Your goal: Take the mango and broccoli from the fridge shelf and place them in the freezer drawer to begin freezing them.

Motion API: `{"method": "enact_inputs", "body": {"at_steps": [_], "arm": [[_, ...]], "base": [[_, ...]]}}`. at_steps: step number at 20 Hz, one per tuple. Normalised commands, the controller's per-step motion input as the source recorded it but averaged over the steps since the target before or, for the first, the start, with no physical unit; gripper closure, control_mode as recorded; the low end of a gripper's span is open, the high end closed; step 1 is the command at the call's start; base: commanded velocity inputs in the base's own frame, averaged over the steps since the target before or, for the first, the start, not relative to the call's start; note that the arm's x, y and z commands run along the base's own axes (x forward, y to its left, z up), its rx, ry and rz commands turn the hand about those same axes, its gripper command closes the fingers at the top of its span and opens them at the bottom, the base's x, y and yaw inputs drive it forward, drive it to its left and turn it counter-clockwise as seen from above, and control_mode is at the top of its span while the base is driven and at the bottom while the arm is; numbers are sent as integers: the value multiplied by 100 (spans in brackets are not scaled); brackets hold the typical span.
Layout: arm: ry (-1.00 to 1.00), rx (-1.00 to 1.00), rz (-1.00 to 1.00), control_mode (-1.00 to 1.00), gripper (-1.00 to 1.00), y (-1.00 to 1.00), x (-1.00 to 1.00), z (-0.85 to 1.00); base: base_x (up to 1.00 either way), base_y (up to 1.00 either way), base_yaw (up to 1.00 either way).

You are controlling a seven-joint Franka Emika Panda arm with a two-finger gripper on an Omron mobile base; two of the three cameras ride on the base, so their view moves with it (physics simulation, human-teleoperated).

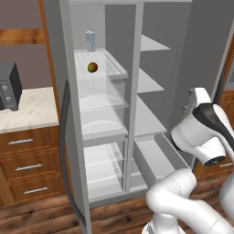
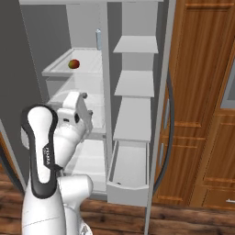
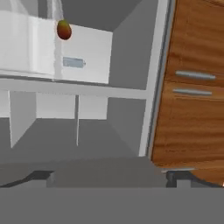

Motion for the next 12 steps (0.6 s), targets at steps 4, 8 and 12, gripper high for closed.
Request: {"method": "enact_inputs", "body": {"at_steps": [4, 8, 12], "arm": [[6, -89, -3, -100, -100, -15, -32, 36], [10, -85, -1, -100, -100, -27, -32, 42], [13, -79, -2, -100, -100, -31, -35, 55]], "base": [[0, 0, 0], [0, 0, 0], [0, 0, 0]]}}
